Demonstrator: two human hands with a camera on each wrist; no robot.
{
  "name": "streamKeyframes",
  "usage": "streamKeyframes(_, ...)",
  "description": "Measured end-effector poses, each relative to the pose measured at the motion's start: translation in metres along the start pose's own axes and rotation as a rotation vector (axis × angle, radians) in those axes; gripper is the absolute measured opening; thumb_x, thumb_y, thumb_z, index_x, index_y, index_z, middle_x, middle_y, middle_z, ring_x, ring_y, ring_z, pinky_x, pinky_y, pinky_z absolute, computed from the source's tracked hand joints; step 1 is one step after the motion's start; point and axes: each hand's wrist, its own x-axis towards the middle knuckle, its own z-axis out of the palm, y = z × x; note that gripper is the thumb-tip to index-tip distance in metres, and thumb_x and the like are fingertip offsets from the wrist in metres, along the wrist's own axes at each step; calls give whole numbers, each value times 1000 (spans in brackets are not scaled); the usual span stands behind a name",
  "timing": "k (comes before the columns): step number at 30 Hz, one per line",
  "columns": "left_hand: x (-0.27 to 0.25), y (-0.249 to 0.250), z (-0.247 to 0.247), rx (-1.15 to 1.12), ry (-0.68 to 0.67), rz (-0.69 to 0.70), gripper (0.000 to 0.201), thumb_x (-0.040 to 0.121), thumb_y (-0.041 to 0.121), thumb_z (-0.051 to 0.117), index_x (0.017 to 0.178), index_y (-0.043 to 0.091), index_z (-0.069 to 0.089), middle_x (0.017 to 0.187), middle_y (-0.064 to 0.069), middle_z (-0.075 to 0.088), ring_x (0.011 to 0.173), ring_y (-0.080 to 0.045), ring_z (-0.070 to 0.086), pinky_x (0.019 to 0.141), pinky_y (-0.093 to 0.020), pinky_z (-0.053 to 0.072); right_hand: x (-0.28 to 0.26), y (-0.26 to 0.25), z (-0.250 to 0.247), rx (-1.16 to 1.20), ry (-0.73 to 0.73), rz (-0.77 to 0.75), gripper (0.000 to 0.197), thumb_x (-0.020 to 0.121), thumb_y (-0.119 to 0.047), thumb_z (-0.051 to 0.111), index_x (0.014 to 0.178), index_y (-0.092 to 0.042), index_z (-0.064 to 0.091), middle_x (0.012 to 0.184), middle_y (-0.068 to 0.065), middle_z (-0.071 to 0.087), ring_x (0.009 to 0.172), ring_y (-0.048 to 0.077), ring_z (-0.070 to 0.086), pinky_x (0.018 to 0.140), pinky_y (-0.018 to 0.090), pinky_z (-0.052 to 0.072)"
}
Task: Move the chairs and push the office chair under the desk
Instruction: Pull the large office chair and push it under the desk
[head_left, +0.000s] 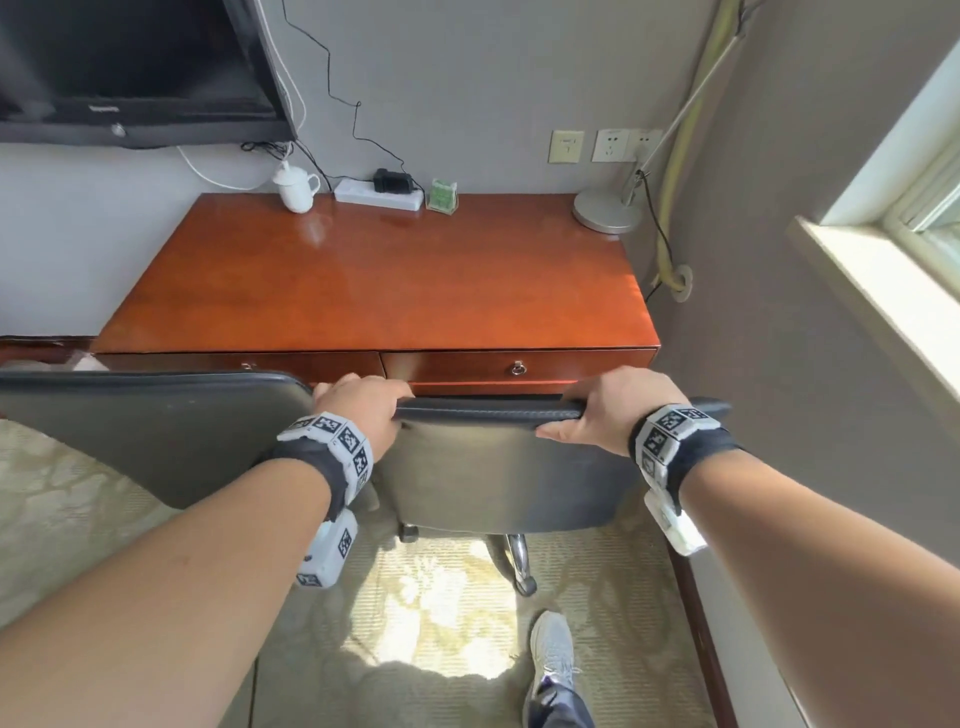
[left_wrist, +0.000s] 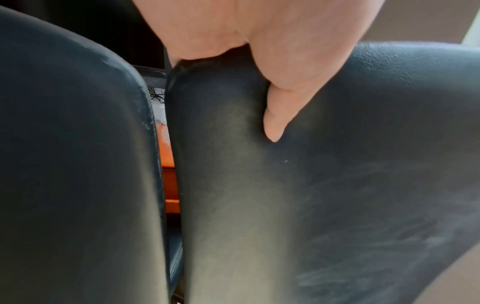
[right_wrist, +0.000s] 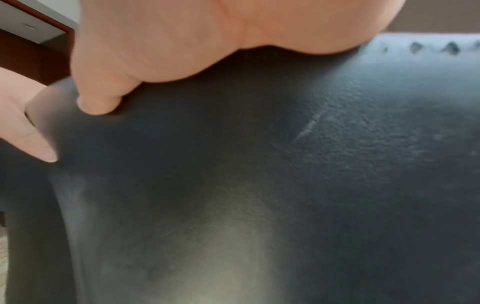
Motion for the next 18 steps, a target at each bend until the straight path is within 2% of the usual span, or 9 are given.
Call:
streamKeyframes(2,12,-3,-5,2,-19,1,25,99,29,53,116,44,65,113,12,65,113,-25,52,95,-44,36,13,1,-2,-10,38,-15,87,67,-103,30,104,-37,73,88,-8,70,88,22,67,82,37,59)
streamKeyframes(5,26,-4,-7,4,-21,2,21,100,31,54,114,42,65,112,11,66,114,-24,52,95,-45,36,25,5,-4,-49,61,-27,84,69,-102,26,105,-41,71,82,-10,64,85,22,65,76,34,54)
streamKeyframes(8,36,-1,-10,9,-20,3,18,100,32,54,112,41,65,112,12,66,118,-24,51,98,-46,37,35,11,-9,-59,50,-21,88,65,-104,21,110,-46,71,85,-9,68,89,22,66,78,35,56)
streamKeyframes(11,35,2,-8,2,-19,-7,20,100,32,54,114,42,65,114,11,65,121,-24,50,100,-47,37,33,12,-8,-60,50,-12,81,71,-103,28,111,-48,71,86,-9,67,91,22,66,76,33,52)
streamKeyframes(14,25,4,-2,2,-11,-14,25,100,33,56,121,45,63,120,11,64,122,-24,49,102,-47,37,23,13,-3,-74,53,-1,75,77,-100,34,99,-37,69,81,-8,64,88,23,65,74,32,49)
streamKeyframes(16,17,7,2,9,-5,-2,30,100,35,57,127,46,61,124,12,63,122,-23,49,103,-47,37,17,14,1,-70,64,10,76,75,-100,35,95,-35,68,82,-8,67,84,21,65,74,32,51)
streamKeyframes(18,12,11,5,-1,2,9,34,98,37,58,131,46,59,126,12,63,122,-24,50,104,-47,37,14,16,4,-46,70,17,77,72,-102,37,98,-37,71,83,-10,69,83,20,66,78,33,57)
